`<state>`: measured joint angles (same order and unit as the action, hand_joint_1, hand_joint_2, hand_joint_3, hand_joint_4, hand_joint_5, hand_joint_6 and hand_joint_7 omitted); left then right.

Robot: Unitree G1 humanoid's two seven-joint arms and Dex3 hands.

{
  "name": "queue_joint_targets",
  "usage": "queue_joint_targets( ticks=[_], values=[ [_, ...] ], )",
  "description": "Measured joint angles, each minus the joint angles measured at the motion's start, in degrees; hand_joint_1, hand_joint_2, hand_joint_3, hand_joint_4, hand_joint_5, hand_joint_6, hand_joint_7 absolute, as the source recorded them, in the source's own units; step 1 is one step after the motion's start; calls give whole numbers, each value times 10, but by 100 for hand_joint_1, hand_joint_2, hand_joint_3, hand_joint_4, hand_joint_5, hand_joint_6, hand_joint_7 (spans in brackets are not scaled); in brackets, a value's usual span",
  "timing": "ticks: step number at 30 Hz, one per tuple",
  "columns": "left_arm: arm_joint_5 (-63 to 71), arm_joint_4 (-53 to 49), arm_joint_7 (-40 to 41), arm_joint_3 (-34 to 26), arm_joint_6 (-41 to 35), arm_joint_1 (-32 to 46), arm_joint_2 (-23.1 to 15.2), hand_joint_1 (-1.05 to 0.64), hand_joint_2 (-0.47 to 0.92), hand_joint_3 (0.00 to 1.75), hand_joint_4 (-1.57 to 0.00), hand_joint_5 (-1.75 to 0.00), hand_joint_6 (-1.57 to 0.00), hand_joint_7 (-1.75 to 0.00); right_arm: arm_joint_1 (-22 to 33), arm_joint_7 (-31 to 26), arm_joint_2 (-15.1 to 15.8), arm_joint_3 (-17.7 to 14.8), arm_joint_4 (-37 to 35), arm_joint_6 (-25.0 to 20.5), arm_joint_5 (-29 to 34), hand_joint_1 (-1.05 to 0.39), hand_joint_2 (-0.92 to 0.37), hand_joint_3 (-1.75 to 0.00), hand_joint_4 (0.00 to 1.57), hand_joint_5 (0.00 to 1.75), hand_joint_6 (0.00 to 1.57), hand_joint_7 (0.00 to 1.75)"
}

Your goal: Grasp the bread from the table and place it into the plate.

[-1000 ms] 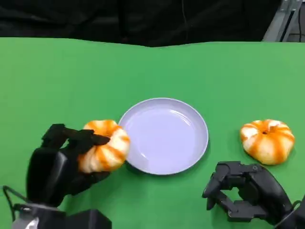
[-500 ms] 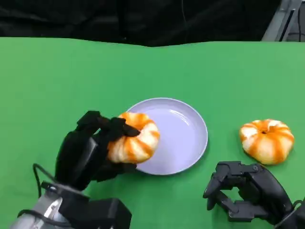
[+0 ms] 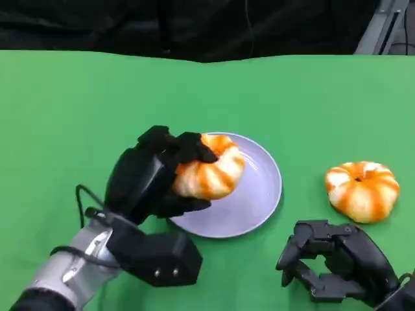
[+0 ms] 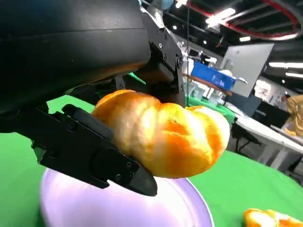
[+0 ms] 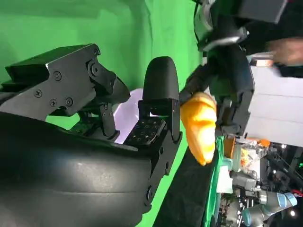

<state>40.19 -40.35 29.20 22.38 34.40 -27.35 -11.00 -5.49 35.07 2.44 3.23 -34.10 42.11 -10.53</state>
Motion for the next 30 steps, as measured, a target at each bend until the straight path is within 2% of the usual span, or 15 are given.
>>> queue_joint_targets(
  ticks=[5, 10, 18, 30],
  values=[
    [-10, -29, -20, 2, -4, -26, 8, -10, 84, 0, -49, -145, -66, -102, 0, -1, 0, 1, 0, 0, 3, 11, -67, -95, 86, 132, 90, 96],
    [-12, -58, -38, 7, -7, -66, 14, -11, 84, 0, -55, -131, -75, -84, 0, -3, -1, 1, 0, 1, 7, 11, -67, -94, 86, 132, 90, 95],
    [-12, -115, -39, 28, 0, -87, 25, -12, 85, 0, -52, -137, -77, -83, 0, -6, -2, 2, 0, 3, 8, 10, -66, -95, 88, 131, 91, 93],
    [-14, -176, -40, 43, 4, -108, 37, -11, 85, 0, -52, -134, -78, -77, 0, -15, -2, 8, 1, 3, 9, 9, -65, -96, 89, 130, 93, 92]
  ],
)
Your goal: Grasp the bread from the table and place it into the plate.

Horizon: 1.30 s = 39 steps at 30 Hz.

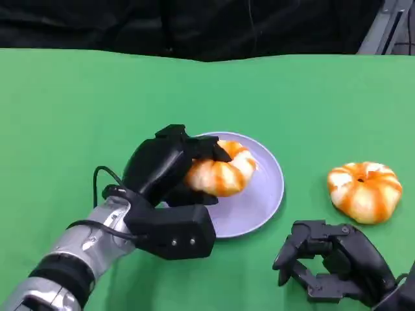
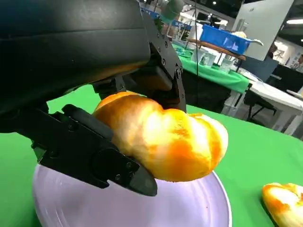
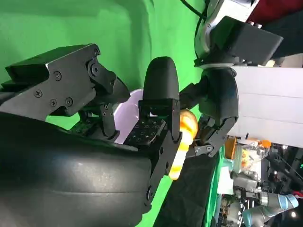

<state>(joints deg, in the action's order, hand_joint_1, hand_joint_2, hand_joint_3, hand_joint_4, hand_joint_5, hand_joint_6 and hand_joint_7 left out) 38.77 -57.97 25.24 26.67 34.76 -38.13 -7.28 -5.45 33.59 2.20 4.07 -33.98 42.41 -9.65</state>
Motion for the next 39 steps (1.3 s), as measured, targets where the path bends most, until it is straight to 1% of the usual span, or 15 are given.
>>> queue_joint_targets(
  ticks=[5, 6, 7, 8, 9, 10, 11, 13, 16, 19, 20, 24, 29, 31, 39],
  values=[
    [1, -30, 1, 11, 1, -2, 14, -12, 88, 0, -49, -139, -73, -86, 0, 0, 0, 4, 8, 0, 0, 9, -65, -97, 89, 130, 93, 92],
    [1, -34, 1, 12, 1, -3, 16, -13, 88, 0, -49, -135, -74, -81, 0, 0, 0, 5, 10, 0, -1, 9, -65, -97, 88, 130, 94, 93],
    [1, -38, 1, 12, 1, -5, 17, -14, 88, 0, -52, -120, -78, -65, 0, 0, 0, 5, 10, 0, -1, 9, -65, -97, 88, 130, 94, 93],
    [1, -40, 0, 13, 1, -7, 17, -15, 89, 0, -59, -95, -85, -42, 0, -1, 0, 6, 11, 0, 0, 9, -65, -97, 88, 130, 94, 93],
    [1, -42, -1, 15, 1, -9, 17, -16, 89, 0, -67, -64, -89, -23, 1, -1, 0, 6, 12, -1, -1, 10, -65, -98, 88, 130, 93, 93],
    [1, -42, -8, 18, 1, -12, 16, -17, 89, 0, -76, -34, -91, -10, 1, -2, 0, 6, 13, -2, -1, 10, -65, -98, 88, 130, 93, 94],
    [2, -42, -18, 22, 2, -14, 15, -19, 88, 0, -78, -21, -88, -5, 1, -1, -1, 6, 13, -3, -1, 10, -65, -98, 88, 130, 93, 94],
    [2, -42, -37, 26, 3, -15, 13, -21, 88, 0, -78, -7, -80, -1, 1, 0, -1, 6, 14, -4, -3, 10, -65, -99, 88, 131, 93, 94],
    [2, -41, -46, 31, 3, -15, 11, -24, 88, 0, -75, -1, -71, 0, 1, 0, -1, 6, 14, -4, -3, 10, -64, -99, 87, 131, 93, 95],
    [2, -41, -47, 31, 3, -15, 10, -25, 88, 0, -75, -1, -69, 0, 1, -1, -1, 7, 15, -4, -3, 10, -64, -99, 87, 131, 93, 96],
    [2, -41, -47, 31, 3, -15, 10, -32, 90, 2, -65, 0, -59, 0, 1, -1, -1, 7, 15, -4, -3, 10, -64, -100, 87, 131, 92, 96],
    [5, -41, -47, 32, 2, -15, 10, -45, 92, 11, -52, 0, -48, 0, 1, -1, -1, 7, 16, -4, -3, 11, -64, -100, 86, 132, 92, 97],
    [-2, -41, -50, 29, 2, -15, 10, -56, 92, 24, -43, 0, -42, 0, 2, -2, -2, 8, 23, -10, -3, 13, -64, -102, 86, 134, 91, 99],
    [-3, -41, -57, 26, -3, -15, 10, -59, 92, 28, -42, 0, -42, 0, 3, -3, -2, 8, 26, -12, -3, 13, -64, -103, 86, 135, 91, 100],
    [-8, -37, -70, 21, -18, -15, 10, -72, 92, 55, -35, 0, -38, 0, 4, -7, -2, 9, 38, -14, -1, 14, -63, -105, 86, 136, 90, 102]
  ],
)
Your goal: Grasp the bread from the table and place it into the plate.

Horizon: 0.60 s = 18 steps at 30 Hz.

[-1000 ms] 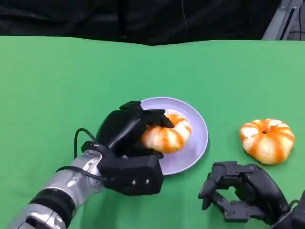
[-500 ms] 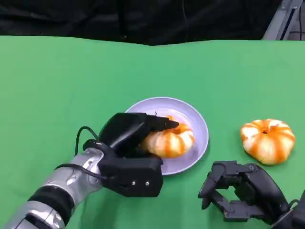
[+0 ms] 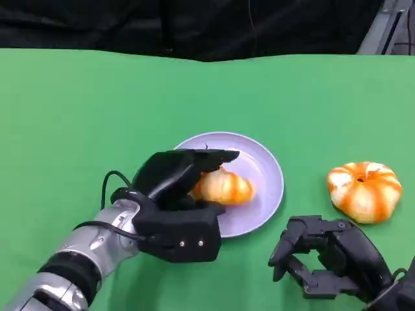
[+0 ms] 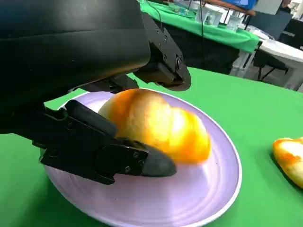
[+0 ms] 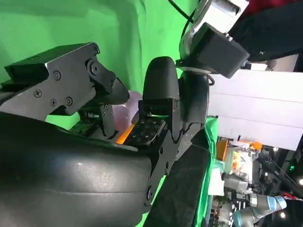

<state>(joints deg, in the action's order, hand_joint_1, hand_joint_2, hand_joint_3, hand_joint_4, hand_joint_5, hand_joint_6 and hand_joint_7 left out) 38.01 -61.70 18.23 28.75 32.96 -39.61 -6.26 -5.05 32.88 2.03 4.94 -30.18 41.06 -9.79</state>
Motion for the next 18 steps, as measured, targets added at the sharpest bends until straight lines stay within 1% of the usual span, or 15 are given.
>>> queue_joint_targets(
  ticks=[6, 17, 18],
  values=[
    [-20, 23, -33, -14, -6, 1, -4, -74, 92, 66, -32, 0, -35, 0, 3, -2, 0, 1, 1, 0, 1, 15, -62, -106, 87, 136, 89, 102],
    [-40, 79, -71, -29, -20, 14, -17, -77, 92, 72, -32, 0, -34, 0, 4, -10, 0, 2, 4, 0, 3, 15, -62, -106, 87, 137, 89, 101],
    [-40, 82, -71, -30, -21, 16, -18, -77, 92, 71, -38, -3, -37, -1, 5, -10, 0, 2, 4, 0, 3, 15, -62, -106, 87, 137, 89, 101]
  ],
)
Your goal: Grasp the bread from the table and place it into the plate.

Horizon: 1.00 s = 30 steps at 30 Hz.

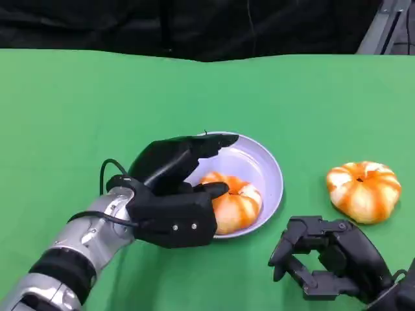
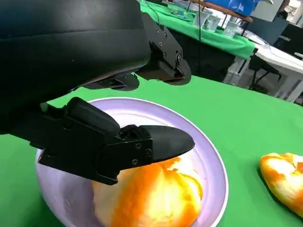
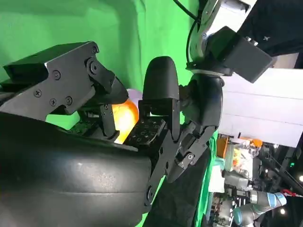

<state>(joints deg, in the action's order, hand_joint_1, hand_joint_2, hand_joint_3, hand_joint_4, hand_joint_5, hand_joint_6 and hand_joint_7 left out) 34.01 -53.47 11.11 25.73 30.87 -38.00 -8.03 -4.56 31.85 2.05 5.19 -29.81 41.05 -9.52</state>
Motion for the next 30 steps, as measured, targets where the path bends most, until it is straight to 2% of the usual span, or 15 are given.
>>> queue_joint_targets(
  ticks=[5, 9, 11, 18, 30],
  values=[
    [-77, 54, -15, -50, 31, 45, 0, -71, 92, 59, -50, -5, -43, -2, 1, 0, 0, 1, 0, 0, 0, 15, -62, -106, 86, 137, 89, 101],
    [-124, 90, -36, -80, 40, 77, 4, -46, 92, 26, -54, -3, -49, -2, 1, 0, 0, 2, 0, 0, 0, 17, -62, -107, 84, 137, 90, 102],
    [-163, 117, -59, -97, 40, 98, 12, -40, 92, 21, -56, -3, -51, -2, 1, 0, 0, 2, 0, 0, 0, 17, -62, -107, 84, 136, 90, 102],
    [-227, 190, -101, -128, 35, 142, 35, -30, 92, 15, -65, -4, -57, -3, 1, 0, 1, 2, -1, 1, 0, 16, -62, -106, 85, 136, 90, 102],
    [-274, 270, -134, -160, 43, 233, 50, -41, 92, 17, -77, -4, -64, -2, 0, 0, 1, 2, -9, 2, 1, 15, -64, -102, 87, 131, 89, 100]
  ],
)
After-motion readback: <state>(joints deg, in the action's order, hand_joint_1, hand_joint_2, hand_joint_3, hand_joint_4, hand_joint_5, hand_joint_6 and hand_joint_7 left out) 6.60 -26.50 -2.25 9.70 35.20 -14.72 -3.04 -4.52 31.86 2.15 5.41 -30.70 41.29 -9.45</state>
